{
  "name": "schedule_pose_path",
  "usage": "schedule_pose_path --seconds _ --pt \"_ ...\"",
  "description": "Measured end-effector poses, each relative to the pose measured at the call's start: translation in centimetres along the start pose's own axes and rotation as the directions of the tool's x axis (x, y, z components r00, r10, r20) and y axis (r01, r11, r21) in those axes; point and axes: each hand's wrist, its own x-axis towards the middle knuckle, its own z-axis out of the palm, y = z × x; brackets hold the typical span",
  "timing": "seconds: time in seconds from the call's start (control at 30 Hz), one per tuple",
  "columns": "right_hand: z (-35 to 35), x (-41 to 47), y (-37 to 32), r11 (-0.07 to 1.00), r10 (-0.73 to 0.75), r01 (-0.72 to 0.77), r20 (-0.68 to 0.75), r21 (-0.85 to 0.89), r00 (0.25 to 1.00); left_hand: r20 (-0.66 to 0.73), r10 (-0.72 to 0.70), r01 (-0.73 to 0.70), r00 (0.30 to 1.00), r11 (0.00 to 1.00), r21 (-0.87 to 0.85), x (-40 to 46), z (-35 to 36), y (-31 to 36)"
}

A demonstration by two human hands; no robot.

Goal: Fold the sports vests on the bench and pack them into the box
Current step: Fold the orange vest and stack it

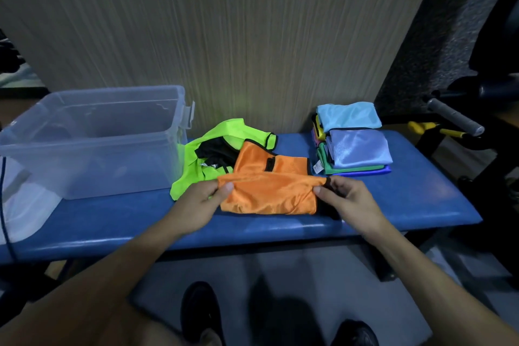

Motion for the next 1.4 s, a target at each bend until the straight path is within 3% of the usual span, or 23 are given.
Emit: schedule_pose_path --seconds 0.13,0.2,0.3,0.43,0.73,0.93,1.03,1.1,1.17,1.23,1.27,1.33,1.4 --pt "0.7 2.7 -0.9 0.984 0.137 -0.124 -0.090 0.129 0.987 -0.110 -0.137 0.111 0.984 0.969 -0.220 4.2 1.2 0.9" --pt "1.1 4.2 -0.9 0.984 0.164 -0.151 -0.150 0.092 0.975 -0.165 -0.222 0.173 0.961 0.949 -0.265 6.3 1.9 1.0" --pt "1.7 6.7 -0.3 0.971 0.091 -0.139 -0.240 -0.193 0.967 -0.225 -0.283 0.245 0.933 0.953 -0.180 9.0 3.0 0.5" --pt "2.5 8.8 0.7 0.830 -0.023 -0.135 -0.275 -0.542 0.961 -0.227 -0.284 0.305 0.932 0.950 0.066 11.2 4.0 -0.3" --pt "3.7 10.5 0.8 0.543 -0.105 -0.141 -0.234 -0.828 0.967 -0.259 -0.216 0.273 0.941 0.940 0.207 13.9 4.3 -0.1" --pt "4.0 11.2 1.6 0.482 -0.125 -0.175 -0.265 -0.858 0.956 -0.265 -0.299 0.362 0.917 0.901 0.237 14.6 4.7 -0.7" --pt "4.5 11.2 1.2 0.385 -0.178 -0.171 -0.255 -0.907 0.951 -0.256 -0.340 0.403 0.905 0.877 0.262 14.8 4.9 -0.8" --pt "5.2 10.9 0.2 0.285 -0.319 -0.100 -0.192 -0.953 0.928 -0.255 -0.352 0.415 0.901 0.869 0.267 14.9 5.0 -0.7" --pt "5.9 10.2 -0.8 0.243 -0.443 0.087 -0.030 -0.966 0.896 -0.249 -0.351 0.414 0.903 0.866 0.279 14.9 5.0 -0.8" --pt "6.5 9.1 -1.0 0.276 -0.304 0.266 0.179 -0.924 0.936 -0.233 -0.336 0.396 0.912 0.869 0.297 14.8 4.9 -1.0" --pt "6.6 8.6 -0.8 0.313 -0.135 0.293 0.263 -0.903 0.955 -0.223 -0.327 0.386 0.918 0.865 0.321 14.7 4.7 -1.0" --pt "6.1 8.2 -0.2 0.355 0.123 0.296 0.358 -0.887 0.926 -0.223 -0.269 0.343 0.937 0.827 0.446 14.3 4.0 -0.2" --pt "5.5 8.0 0.1 0.370 0.165 0.315 0.396 -0.874 0.903 -0.251 -0.074 0.208 0.965 0.801 0.562 13.6 3.0 0.9"
